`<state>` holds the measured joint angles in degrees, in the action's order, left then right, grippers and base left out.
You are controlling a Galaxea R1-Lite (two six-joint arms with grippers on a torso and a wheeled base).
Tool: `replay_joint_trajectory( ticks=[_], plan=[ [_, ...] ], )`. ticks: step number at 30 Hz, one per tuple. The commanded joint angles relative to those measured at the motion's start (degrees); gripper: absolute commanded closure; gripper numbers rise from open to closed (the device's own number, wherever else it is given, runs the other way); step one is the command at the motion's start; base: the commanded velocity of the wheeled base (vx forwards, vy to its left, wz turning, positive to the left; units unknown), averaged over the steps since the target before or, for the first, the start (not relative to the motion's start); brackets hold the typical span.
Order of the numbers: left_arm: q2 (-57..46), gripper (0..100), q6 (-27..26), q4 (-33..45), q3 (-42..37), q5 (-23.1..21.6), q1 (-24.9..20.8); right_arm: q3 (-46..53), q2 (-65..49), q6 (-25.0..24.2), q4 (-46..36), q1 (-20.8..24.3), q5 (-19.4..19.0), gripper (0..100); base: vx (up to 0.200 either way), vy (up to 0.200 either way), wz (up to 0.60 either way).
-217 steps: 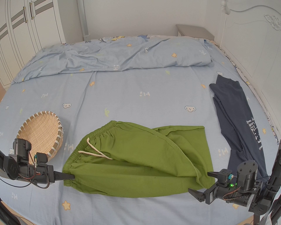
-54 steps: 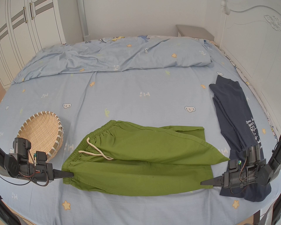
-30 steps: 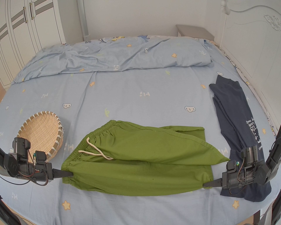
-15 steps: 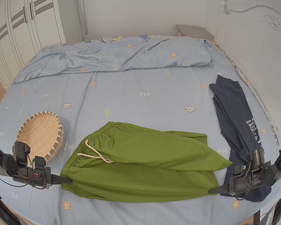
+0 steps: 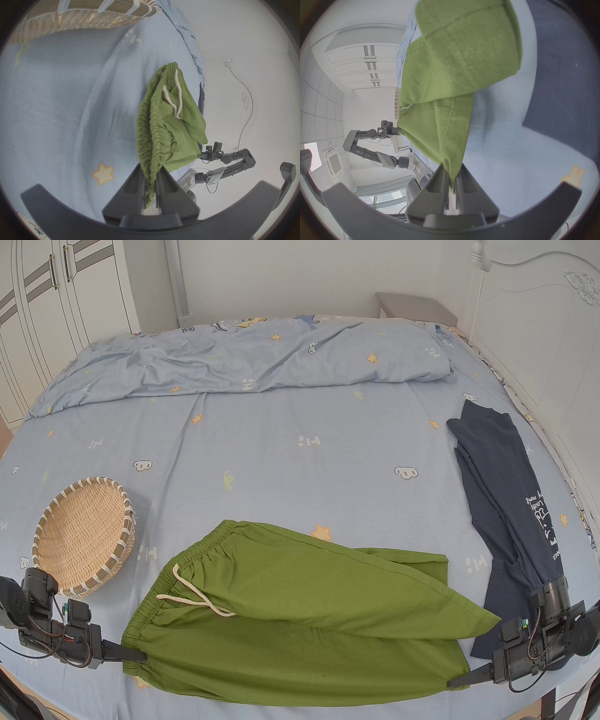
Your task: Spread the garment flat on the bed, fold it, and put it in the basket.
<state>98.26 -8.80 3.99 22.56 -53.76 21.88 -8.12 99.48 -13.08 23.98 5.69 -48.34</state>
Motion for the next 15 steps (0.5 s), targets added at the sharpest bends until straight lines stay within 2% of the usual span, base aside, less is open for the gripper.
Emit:
replay_joint_trajectory(
  ticks=[1, 5, 10, 11, 15],
  plan=[
    [0.18, 100, -0.16, -0.03, -1.38, 0.06, -0.17, 1.97, 0.02, 0.07, 0.10, 0.90, 0.00, 100, 0.000, 0.000, 0.00],
    [0.27, 100, -0.16, -0.03, -1.82, 0.06, -0.35, 2.05, 0.98, 0.07, 0.72, 0.90, 0.08, 100, 0.000, 0.000, 0.00],
    [1.24, 100, -0.43, -2.49, -3.76, 2.96, -0.44, 3.46, 3.71, 0.25, 4.76, 1.25, 0.35, 100, 0.000, 0.000, 0.00],
    [1.85, 0, -0.87, -3.28, -4.20, 3.49, -0.52, 3.46, 3.80, 0.25, 4.94, 1.34, 0.35, 0, 0.000, 0.000, 0.00],
    [3.35, 0, -1.04, -6.62, -5.07, 4.45, -0.61, 3.55, 3.80, 0.34, 5.20, 1.43, 0.35, 0, 0.000, 0.000, 0.00]
  ],
)
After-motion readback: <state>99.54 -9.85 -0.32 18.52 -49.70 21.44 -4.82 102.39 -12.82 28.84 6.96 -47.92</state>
